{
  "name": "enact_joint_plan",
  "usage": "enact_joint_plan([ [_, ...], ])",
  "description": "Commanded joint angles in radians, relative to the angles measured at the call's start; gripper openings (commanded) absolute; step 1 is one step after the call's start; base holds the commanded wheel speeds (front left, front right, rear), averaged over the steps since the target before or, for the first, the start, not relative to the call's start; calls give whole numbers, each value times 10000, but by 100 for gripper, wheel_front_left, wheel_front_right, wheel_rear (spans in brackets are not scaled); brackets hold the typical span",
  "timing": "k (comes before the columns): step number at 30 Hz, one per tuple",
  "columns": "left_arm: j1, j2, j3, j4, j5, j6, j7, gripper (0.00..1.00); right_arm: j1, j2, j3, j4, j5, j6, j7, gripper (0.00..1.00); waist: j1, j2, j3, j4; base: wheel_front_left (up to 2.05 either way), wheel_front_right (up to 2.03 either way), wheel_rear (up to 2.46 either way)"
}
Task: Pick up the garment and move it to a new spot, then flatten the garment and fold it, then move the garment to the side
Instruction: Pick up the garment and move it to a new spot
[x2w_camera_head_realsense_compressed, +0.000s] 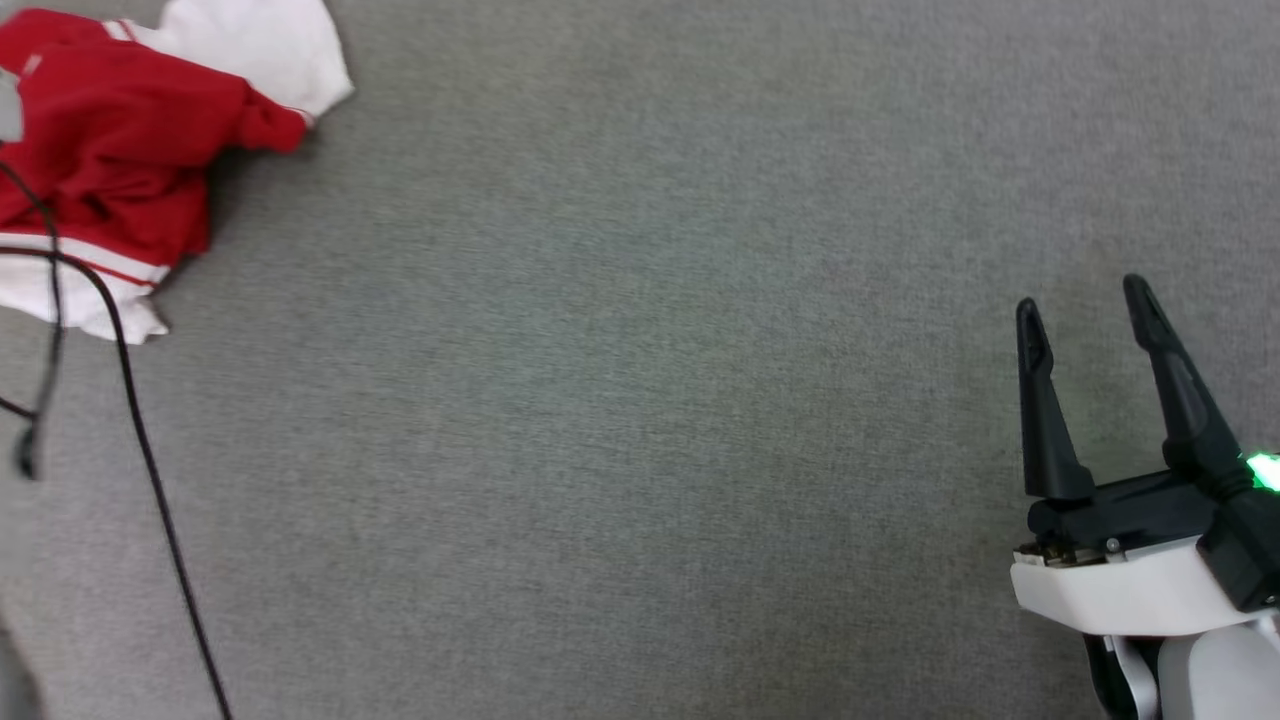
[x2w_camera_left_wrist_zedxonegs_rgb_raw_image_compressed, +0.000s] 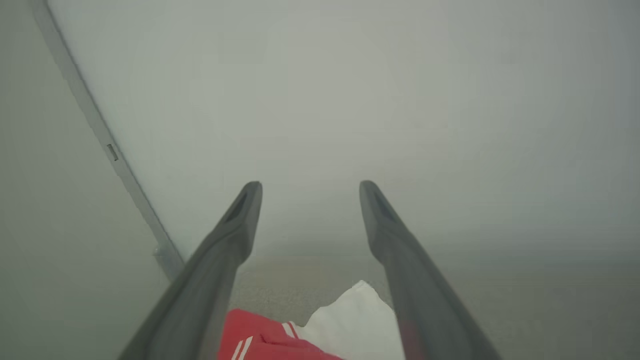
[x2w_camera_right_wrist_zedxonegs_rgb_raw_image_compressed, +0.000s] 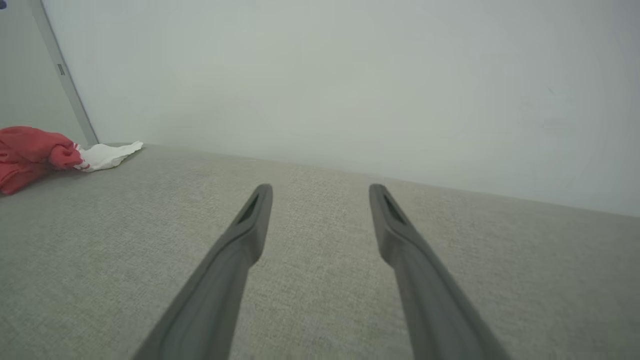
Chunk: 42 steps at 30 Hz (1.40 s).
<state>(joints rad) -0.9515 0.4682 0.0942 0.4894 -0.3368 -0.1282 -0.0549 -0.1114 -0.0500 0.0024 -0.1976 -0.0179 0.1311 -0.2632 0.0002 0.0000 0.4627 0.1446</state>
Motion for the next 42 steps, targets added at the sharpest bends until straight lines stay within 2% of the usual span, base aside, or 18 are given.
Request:
enact_joint_plan([
  [1,-235,405,-354,220,-266,2,534,100,-242,-3,-9,-108,-44,-7,-25,100,-2,0,413,-335,0,0,0],
  [6,-804,1502,-1820,794,-1857,1,3682,100,-370,-3,-89,-253,-68,-7,-25,100,-2,0,810,-516,0,0,0],
  [12,-944,2533,-3022,1080,-3197,-1,6604,100,-539,-3,-156,-386,-91,-7,-25,100,-2,0,1212,-679,0,0,0],
  [21,-540,3026,-3990,1544,-4176,-2,8494,100,-630,-2,-177,-411,-11,-7,-25,100,-2,0,1552,-789,0,0,0],
  [30,49,2511,-5099,2124,-4668,-13,8660,100,-788,-2,-140,-329,31,-7,-25,100,-2,0,1741,-755,0,0,0],
  [31,42,2480,-5205,2112,-4717,-13,8576,71,-773,-2,-154,-309,51,-7,-25,100,-2,0,1718,-749,0,0,0],
  [32,25,2454,-5307,2096,-4761,-16,8474,25,-759,-2,-176,-282,72,-7,-25,100,-2,0,1679,-738,0,0,0],
  [33,-10,2457,-5403,2080,-4789,-29,8358,0,-738,-3,-184,-261,84,-7,-25,100,-2,0,1627,-728,0,0,0],
  [42,-900,3093,-6561,1217,-4619,-12,6442,0,-445,-3,-92,44,285,-7,-25,100,-2,0,455,-612,0,0,0],
])
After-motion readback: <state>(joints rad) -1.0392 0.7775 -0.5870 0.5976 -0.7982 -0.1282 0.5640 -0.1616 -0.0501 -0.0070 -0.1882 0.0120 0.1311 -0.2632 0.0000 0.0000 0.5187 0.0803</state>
